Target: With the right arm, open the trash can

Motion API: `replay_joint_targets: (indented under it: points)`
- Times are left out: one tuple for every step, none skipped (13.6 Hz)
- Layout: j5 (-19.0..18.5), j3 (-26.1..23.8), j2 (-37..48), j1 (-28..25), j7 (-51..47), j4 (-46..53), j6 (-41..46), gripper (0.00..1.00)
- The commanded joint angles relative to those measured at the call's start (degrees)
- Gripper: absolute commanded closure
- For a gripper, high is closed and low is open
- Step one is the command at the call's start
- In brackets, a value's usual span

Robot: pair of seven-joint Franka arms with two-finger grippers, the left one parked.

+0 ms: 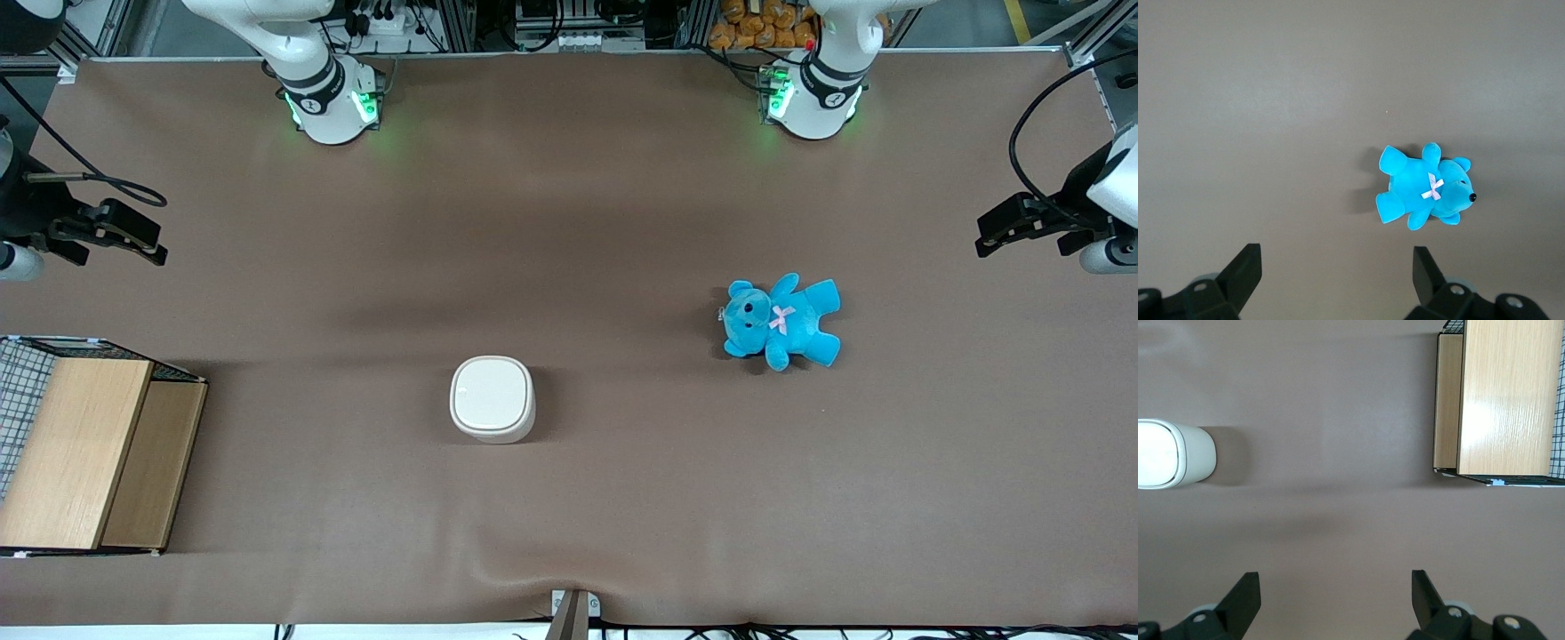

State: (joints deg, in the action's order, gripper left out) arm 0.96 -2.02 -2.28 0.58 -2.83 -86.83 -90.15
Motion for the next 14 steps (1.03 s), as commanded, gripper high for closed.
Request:
replay_joint_targets:
  points:
    - [-0.61,-0.09,-0.45,0.38,0.54,0.79,0.85,0.0]
    - [-0.61,-0.09,-0.45,0.38,0.71,0.79,0.76,0.0]
    - [-0.61,-0.09,-0.45,0.3,0.8,0.88,0.68,0.0]
    - [-0.61,-0.09,-0.53,0.21,0.8,0.88,0.67,0.0]
    - [-0.52,-0.09,-0.71,0.21,0.63,0.79,0.76,0.0]
    - [-0.43,-0.09,-0.8,-0.05,0.63,0.7,0.85,0.0]
    - [-0.43,-0.26,-0.8,-0.32,0.54,0.27,1.02,0.0]
    - [-0.43,-0.35,-0.8,-0.67,0.54,0.18,1.72,0.0]
    - [0.0,-0.35,-0.88,-0.84,0.54,0.17,1.82,0.0]
    - [0.18,-0.44,-1.15,-1.28,0.54,0.17,1.73,0.0]
    - [0.36,-0.44,-1.76,-1.89,0.37,0.17,1.56,0.0]
    - [0.36,-0.44,-2.37,-2.25,0.28,0.26,1.29,0.0]
    - [0.71,-0.44,-3.08,-2.95,0.19,0.35,1.2,0.0]
    - [1.06,-0.44,-3.87,-3.3,0.19,0.61,1.03,0.0]
